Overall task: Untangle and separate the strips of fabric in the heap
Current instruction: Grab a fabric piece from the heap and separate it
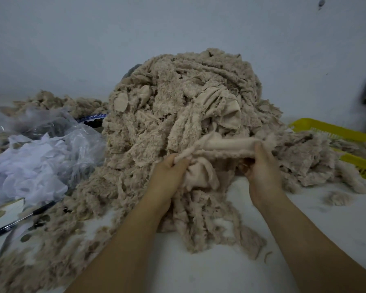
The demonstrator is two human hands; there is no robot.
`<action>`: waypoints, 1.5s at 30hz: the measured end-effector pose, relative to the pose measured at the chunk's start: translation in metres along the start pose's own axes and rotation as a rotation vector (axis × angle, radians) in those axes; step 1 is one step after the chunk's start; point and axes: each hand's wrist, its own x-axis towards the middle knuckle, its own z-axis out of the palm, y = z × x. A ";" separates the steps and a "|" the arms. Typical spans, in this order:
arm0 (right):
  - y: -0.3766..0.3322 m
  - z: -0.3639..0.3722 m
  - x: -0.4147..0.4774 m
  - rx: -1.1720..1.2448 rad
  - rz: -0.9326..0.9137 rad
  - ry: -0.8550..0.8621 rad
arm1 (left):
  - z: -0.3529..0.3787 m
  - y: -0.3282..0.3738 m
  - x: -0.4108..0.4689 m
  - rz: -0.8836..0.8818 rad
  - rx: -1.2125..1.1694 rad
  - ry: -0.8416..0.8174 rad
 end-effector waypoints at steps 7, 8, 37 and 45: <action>0.018 0.008 -0.013 -0.589 -0.225 -0.185 | 0.000 0.007 -0.001 -0.176 -0.608 -0.200; 0.018 0.009 -0.015 -0.574 -0.225 -0.232 | 0.001 0.006 -0.001 -0.170 -0.598 -0.205; 0.031 0.011 -0.019 -0.326 0.080 -0.462 | 0.002 -0.006 -0.001 0.294 0.090 0.249; 0.037 0.015 -0.020 -0.281 0.093 -0.557 | 0.011 -0.004 -0.010 0.203 0.143 -0.057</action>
